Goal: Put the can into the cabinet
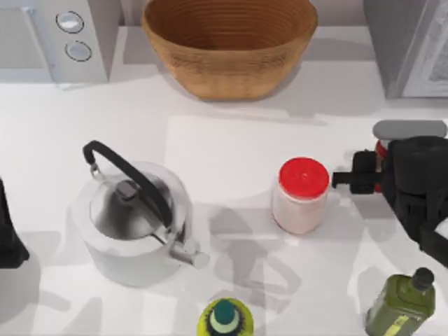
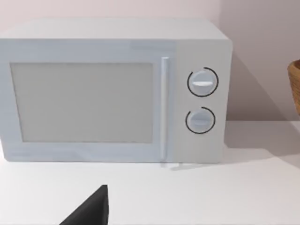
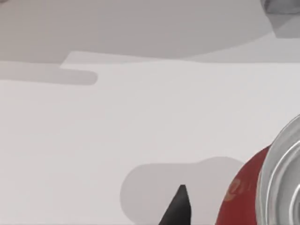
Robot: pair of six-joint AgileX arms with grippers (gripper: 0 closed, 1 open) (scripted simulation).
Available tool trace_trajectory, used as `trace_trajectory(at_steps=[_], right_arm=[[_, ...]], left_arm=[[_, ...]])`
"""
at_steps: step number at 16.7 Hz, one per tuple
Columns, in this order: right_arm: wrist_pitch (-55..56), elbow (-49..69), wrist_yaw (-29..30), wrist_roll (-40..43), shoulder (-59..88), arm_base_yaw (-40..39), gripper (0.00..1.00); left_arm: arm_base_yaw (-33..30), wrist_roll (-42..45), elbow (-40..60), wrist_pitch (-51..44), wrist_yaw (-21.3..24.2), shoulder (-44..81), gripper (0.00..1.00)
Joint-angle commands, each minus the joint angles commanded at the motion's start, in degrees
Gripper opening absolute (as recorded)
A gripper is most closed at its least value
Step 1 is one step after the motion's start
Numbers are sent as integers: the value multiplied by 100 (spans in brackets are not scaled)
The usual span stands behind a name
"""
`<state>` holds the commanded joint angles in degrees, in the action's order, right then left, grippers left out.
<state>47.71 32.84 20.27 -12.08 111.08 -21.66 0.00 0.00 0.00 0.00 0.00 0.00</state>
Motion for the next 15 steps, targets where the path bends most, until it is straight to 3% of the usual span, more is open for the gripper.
trace_trajectory(at_steps=[4,15], right_arm=[[0,0,0,0,0,0,2],[-52,1,-10,5,-60,15,0]], left_arm=[[0,0,0,0,0,0,100],[0,0,0,0,0,0,100]])
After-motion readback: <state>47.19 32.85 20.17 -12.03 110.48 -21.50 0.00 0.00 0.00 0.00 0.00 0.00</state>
